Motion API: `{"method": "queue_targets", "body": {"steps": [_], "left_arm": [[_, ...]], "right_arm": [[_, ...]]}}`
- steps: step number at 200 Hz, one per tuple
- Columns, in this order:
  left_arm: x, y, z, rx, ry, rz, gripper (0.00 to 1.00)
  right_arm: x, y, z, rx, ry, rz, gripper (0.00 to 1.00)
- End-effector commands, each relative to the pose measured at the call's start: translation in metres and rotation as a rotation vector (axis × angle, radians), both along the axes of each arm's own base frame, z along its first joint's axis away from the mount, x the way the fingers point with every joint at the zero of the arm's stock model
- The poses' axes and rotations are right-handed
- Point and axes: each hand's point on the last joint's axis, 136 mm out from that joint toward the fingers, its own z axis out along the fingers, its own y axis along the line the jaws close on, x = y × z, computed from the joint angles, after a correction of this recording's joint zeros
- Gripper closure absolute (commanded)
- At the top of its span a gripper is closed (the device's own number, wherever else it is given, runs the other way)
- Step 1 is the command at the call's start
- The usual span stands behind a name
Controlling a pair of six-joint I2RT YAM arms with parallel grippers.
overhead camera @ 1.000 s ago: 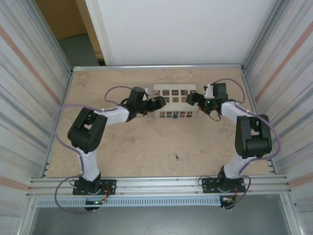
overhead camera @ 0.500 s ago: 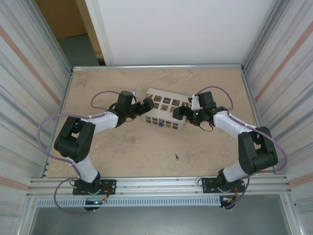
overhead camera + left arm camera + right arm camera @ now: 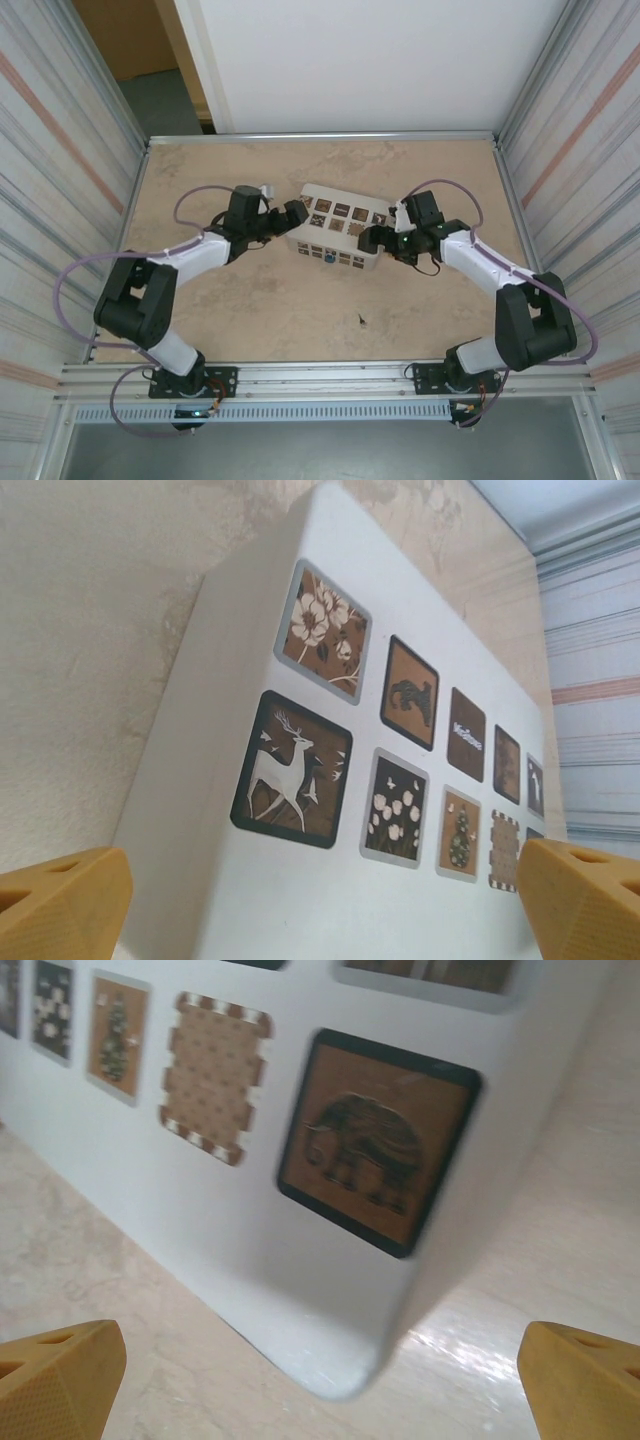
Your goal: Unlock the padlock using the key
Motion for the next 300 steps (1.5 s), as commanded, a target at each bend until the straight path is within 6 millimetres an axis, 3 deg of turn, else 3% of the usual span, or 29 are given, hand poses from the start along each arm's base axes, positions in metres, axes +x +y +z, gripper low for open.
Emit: {"method": "queue_targets", "body": {"steps": [1,44,83,126,176,239,300], "left_arm": [[-0.014,0.015,0.015,0.051,-0.040,-0.002,0.01],[-0.056,0.031,0.031,0.041,-0.090,0.003,0.01],[-0.104,0.031,0.015,0.032,-0.070,0.008,0.01],[-0.135,0.028,-0.011,-0.024,0.002,0.040,0.01],[-0.149,0.022,-0.025,-0.008,0.037,0.029,0.01],[-0.151,0.024,-0.030,0.003,0.048,0.039,0.01],[-0.152,0.027,-0.033,0.015,0.056,0.050,0.01]], "right_arm": [[-0.013,-0.018,0.016,-0.089,-0.018,-0.022,0.01],[-0.069,-0.018,0.016,-0.087,0.070,0.013,0.12],[-0.121,-0.010,-0.007,-0.080,0.191,0.026,0.25],[-0.151,0.002,-0.031,-0.053,0.289,0.037,0.39],[-0.161,0.020,-0.048,-0.037,0.350,0.065,0.55],[-0.161,0.033,-0.066,-0.047,0.411,0.085,0.72],[-0.163,0.034,-0.077,-0.061,0.441,0.089,0.75]]}}
